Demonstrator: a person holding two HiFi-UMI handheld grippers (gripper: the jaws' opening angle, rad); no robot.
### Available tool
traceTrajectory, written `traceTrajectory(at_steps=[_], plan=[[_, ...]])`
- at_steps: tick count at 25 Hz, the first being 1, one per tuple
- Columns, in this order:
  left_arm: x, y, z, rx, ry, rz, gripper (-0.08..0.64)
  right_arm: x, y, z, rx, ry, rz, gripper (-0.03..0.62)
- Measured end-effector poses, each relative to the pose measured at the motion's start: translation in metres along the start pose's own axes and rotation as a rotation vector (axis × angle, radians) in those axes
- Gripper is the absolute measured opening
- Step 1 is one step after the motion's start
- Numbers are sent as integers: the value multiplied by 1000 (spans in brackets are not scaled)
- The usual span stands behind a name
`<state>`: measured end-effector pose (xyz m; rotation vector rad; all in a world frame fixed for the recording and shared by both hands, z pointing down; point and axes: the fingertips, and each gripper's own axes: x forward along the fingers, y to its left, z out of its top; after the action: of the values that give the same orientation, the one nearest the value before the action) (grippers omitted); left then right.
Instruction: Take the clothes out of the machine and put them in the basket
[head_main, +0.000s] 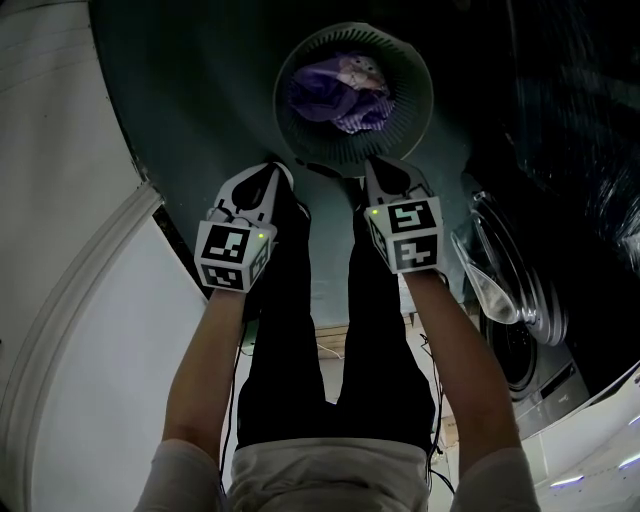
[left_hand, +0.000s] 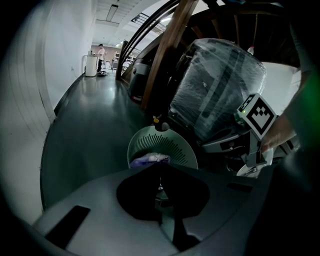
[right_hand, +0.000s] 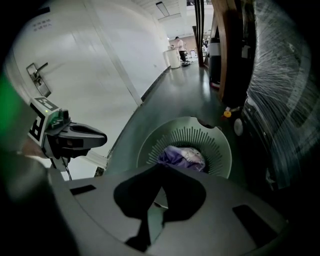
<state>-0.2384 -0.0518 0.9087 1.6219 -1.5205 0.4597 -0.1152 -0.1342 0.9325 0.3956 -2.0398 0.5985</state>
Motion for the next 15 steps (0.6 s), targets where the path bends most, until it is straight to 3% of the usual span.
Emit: traceTrajectory(at_steps=[9,15], plan=[[-31,-18,33,39,-45,-5,21,-59,18,22,67,-111,20,8],[-64,-32,74,49,-98,2,21,-111,26,60,118,-221,25,8]])
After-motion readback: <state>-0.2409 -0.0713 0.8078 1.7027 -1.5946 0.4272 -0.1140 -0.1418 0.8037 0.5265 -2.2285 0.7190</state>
